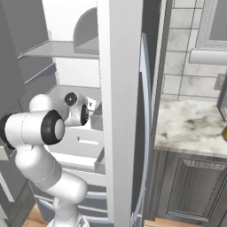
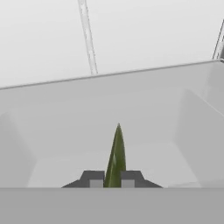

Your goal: Move the lemon wedge and mustard from the top shelf to the second highest shelf to make space. Then, place the pitcher from the counter on the cleared top shelf.

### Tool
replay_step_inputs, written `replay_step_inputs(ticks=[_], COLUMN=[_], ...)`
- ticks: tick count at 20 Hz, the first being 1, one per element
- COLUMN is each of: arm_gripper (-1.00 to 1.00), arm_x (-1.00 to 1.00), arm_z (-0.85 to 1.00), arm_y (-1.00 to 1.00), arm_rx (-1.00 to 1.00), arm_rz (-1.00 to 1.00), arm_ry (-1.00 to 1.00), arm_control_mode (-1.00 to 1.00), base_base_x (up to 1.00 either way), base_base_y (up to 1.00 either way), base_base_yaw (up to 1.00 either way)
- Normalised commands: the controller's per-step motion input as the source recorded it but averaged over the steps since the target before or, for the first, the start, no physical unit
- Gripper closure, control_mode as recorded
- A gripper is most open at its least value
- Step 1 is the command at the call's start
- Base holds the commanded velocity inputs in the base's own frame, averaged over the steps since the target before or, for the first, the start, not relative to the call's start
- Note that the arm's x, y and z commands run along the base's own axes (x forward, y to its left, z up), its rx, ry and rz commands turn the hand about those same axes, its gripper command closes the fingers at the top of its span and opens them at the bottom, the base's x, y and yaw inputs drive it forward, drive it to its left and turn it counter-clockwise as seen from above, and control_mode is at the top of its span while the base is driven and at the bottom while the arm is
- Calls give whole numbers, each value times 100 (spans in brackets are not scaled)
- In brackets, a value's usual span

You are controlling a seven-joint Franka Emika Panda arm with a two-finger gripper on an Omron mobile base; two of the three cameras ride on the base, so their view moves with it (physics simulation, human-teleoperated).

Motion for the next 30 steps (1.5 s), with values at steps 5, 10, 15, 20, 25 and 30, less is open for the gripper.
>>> replay_step_inputs(ticks=[5, 10, 15, 20, 25, 30], arm_gripper=[100, -100, -100, -100, -100, -100], arm_x=[48, 44, 37, 7, -3, -24], arm_z=[-13, -1, 0, 0, 9, 44], arm_y=[8, 17, 20, 13, 10, 4], arm_rx=[0, 0, 0, 0, 0, -2], arm_rz=[0, 0, 0, 0, -1, -8], arm_ry=[0, -3, -3, -3, -6, -5], arm_control_mode=[-100, -100, -100, -100, -100, -100], base_base_x=[0, 0, 0, 0, 0, 0], base_base_y=[0, 0, 0, 0, 0, 0], base_base_yaw=[0, 0, 0, 0, 0, 0])
